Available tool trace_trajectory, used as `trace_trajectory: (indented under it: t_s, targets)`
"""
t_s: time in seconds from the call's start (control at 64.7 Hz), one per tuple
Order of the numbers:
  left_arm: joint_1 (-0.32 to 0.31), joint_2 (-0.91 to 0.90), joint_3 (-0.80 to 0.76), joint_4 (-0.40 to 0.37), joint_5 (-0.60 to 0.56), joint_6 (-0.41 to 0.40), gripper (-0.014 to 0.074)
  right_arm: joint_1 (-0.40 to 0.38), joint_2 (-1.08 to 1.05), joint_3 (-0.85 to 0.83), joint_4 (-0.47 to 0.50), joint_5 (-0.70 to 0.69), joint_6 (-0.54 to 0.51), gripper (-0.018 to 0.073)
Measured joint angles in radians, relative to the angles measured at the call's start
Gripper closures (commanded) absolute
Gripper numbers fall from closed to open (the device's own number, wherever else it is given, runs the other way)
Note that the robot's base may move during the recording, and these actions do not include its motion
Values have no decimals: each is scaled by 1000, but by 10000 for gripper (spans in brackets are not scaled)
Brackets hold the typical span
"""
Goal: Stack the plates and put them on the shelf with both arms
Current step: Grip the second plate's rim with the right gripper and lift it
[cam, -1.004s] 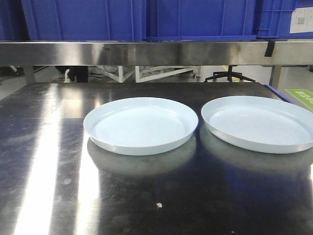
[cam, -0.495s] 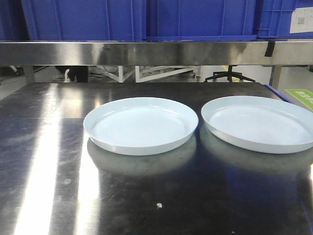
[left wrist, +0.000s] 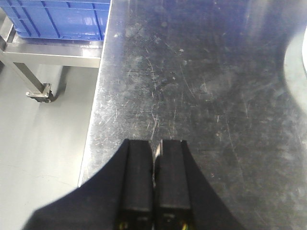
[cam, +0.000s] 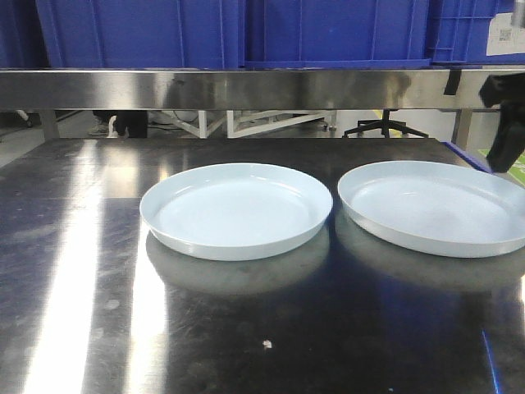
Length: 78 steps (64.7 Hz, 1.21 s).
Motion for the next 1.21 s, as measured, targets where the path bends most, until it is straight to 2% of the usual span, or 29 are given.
trace_trajectory:
  t_s: [0.788, 1.205]
  targets:
    - [0, 0, 0, 0, 0, 0, 500, 9, 82, -4, 0, -4, 0, 21]
    - [0, 0, 0, 0, -1, 0, 500, -18, 84, -4, 0, -6, 0, 22]
